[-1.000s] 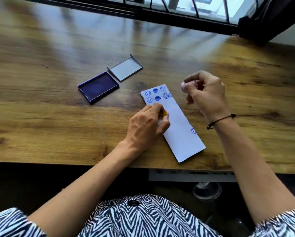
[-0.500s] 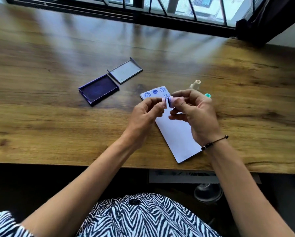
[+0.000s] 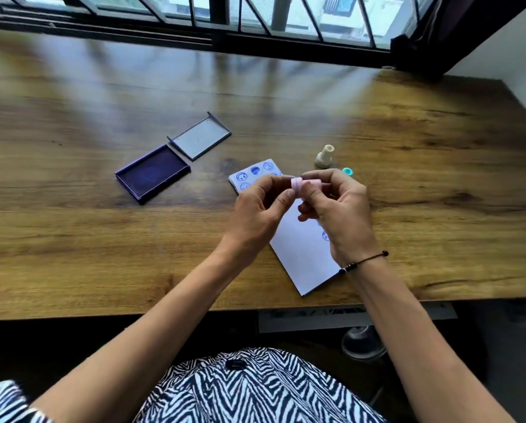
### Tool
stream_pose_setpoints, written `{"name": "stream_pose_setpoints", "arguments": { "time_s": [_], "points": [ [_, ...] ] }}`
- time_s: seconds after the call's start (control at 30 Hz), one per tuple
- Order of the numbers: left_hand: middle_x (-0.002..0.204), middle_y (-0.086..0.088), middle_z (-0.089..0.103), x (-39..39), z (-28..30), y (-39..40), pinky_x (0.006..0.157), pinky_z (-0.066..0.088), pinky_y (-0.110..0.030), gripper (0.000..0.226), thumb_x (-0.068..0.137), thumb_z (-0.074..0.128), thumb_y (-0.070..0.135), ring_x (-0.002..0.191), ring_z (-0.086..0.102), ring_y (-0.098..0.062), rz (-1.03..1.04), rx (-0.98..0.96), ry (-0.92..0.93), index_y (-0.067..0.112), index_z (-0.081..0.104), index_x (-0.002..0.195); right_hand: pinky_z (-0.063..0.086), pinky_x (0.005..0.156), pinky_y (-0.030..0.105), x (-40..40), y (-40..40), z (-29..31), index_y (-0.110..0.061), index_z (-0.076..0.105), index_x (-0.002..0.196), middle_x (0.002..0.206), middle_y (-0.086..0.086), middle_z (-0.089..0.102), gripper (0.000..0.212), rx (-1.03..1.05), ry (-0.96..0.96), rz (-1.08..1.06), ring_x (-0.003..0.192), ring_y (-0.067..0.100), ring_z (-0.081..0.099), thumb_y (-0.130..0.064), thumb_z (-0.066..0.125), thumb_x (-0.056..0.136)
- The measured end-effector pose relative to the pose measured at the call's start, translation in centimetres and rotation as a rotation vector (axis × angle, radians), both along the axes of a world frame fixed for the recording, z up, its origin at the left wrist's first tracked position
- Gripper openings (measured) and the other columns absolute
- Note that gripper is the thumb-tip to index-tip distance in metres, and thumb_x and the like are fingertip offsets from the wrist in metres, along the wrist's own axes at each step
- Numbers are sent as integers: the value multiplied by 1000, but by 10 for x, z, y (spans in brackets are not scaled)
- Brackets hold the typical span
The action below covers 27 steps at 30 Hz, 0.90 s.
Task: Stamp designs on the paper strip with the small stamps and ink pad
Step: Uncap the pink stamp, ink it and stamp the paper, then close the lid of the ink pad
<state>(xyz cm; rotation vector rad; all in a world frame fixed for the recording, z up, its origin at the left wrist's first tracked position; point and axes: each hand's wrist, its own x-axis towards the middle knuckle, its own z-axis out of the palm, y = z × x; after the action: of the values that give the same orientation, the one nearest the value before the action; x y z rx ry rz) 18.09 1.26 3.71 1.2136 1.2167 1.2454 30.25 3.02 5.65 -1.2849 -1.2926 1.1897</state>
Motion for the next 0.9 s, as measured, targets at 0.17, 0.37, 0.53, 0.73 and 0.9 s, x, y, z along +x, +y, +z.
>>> {"name": "stream_pose_setpoints", "arguments": {
  "time_s": [0.17, 0.37, 0.53, 0.73, 0.9],
  "points": [
    [110, -9, 66, 18, -6, 20, 93, 49, -34, 24, 89, 53, 18, 103, 61, -17, 28, 8, 236, 12, 59, 112, 51, 55, 28, 16, 21, 0, -12, 64, 81, 70, 10, 66, 7, 6, -219, -43, 56, 17, 61, -12, 70, 78],
    [113, -9, 64, 26, -12, 41, 100, 45, -33, 30, 87, 47, 5, 106, 59, -17, 144, -115, 180, 9, 56, 115, 33, 83, 39, 26, 64, 4, -16, 63, 90, 98, 5, 69, 13, 437, -1298, 65, 105, 30, 49, -18, 53, 82],
    [101, 0, 62, 19, -14, 41, 95, 43, -27, 32, 84, 46, 3, 99, 58, -11, 140, -140, 156, 10, 58, 114, 32, 87, 43, 23, 86, -2, -16, 62, 91, 98, 5, 69, 13, 470, -1576, 203, 111, 32, 46, -13, 54, 80],
    [111, -8, 65, 8, -3, 43, 92, 44, -23, 32, 84, 49, 4, 100, 59, -12, 149, -131, 159, 9, 57, 115, 32, 89, 44, 21, 85, -2, -16, 60, 98, 104, 8, 66, 19, 460, -1605, 203, 112, 31, 45, -24, 54, 82],
    [120, -16, 60, -36, 16, 71, 98, 44, -33, 37, 82, 57, 8, 108, 57, -25, 135, -97, 477, 5, 53, 119, 35, 87, 43, -9, 87, 17, -13, 60, 99, 102, 11, 65, 22, 567, -1377, 131, 108, 32, 50, -27, 55, 82]
  ]
}}
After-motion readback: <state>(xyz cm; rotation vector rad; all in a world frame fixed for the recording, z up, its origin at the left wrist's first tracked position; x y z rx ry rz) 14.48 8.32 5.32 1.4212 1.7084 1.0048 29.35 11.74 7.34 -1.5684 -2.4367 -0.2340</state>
